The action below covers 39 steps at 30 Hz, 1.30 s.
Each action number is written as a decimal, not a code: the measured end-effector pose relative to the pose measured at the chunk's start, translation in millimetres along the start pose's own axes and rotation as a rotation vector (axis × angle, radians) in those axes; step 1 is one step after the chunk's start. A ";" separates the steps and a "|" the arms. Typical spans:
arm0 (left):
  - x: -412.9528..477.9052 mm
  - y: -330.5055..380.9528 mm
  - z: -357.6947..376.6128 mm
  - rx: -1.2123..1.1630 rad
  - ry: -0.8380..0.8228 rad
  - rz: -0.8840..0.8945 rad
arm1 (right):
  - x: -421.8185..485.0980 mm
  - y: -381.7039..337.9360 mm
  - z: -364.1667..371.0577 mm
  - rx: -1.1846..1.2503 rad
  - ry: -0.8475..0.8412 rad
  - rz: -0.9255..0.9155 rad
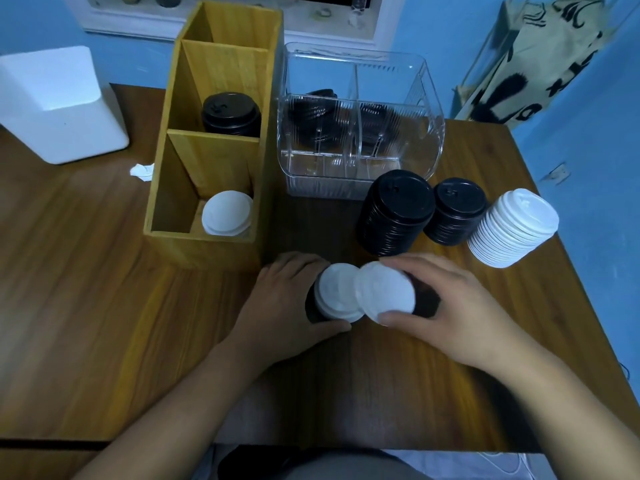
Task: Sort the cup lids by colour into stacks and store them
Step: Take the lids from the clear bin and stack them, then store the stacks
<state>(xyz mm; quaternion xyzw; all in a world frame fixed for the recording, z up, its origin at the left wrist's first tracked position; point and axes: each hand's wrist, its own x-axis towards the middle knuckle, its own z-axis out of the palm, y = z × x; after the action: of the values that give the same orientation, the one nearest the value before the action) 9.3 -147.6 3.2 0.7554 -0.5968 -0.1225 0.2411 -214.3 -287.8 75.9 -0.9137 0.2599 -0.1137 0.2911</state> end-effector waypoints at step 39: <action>-6.7 7.5 -6.9 -0.040 -0.032 -0.022 | 289.7 -74.8 -96.9 -0.232 -0.043 -0.078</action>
<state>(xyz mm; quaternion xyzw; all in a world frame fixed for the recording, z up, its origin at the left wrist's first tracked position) 4.5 -141.0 12.3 0.7548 -0.5899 -0.1489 0.2452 24.6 -438.4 214.4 -0.9529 0.2293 -0.0744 0.1842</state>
